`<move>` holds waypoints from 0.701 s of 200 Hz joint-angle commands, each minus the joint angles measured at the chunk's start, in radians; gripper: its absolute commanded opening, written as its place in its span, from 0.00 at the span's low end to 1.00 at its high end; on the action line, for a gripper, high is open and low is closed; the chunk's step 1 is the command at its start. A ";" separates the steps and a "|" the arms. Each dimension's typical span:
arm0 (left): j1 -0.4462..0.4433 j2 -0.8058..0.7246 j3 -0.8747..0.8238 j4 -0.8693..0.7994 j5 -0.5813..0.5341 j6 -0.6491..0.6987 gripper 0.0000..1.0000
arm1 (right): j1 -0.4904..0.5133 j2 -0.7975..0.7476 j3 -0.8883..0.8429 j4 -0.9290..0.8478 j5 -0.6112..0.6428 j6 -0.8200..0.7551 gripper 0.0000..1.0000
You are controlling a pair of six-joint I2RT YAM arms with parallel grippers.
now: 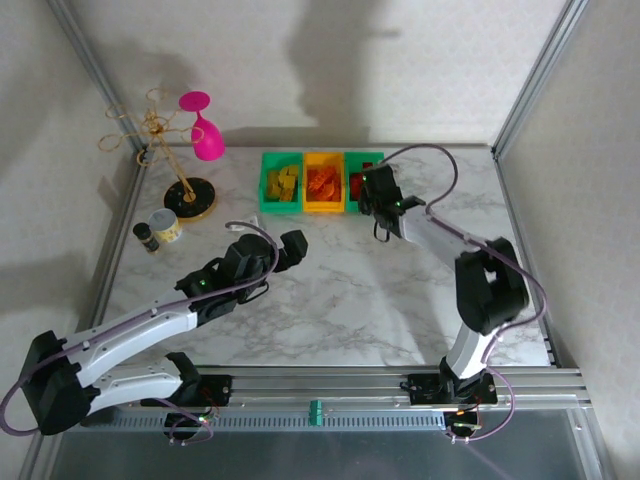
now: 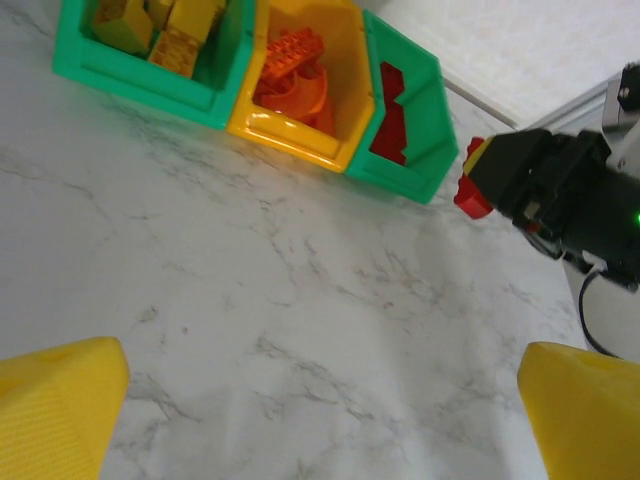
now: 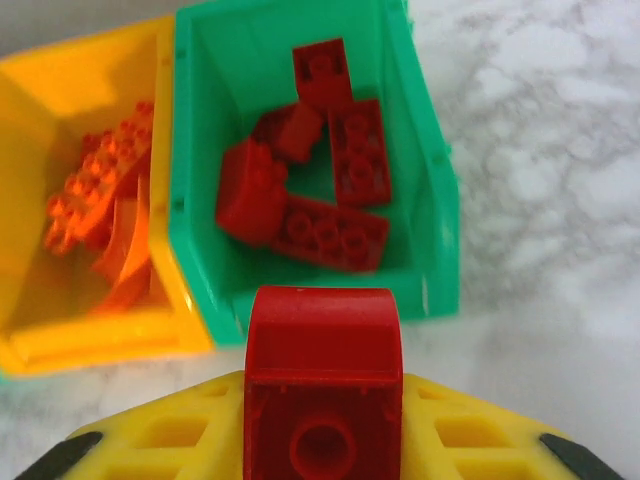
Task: Sort the legos into containers by color
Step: Place the lego in the container.
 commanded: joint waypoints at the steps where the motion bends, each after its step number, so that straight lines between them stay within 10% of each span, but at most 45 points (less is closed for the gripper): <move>1: 0.048 0.033 0.034 0.026 0.056 0.039 1.00 | -0.031 0.111 0.131 0.033 -0.015 -0.078 0.34; 72: 0.135 0.129 0.068 0.090 0.121 0.049 1.00 | -0.098 0.391 0.453 0.009 -0.017 -0.167 0.45; 140: 0.142 0.048 0.056 0.055 0.070 0.036 1.00 | -0.098 0.126 0.294 0.066 -0.058 -0.166 0.70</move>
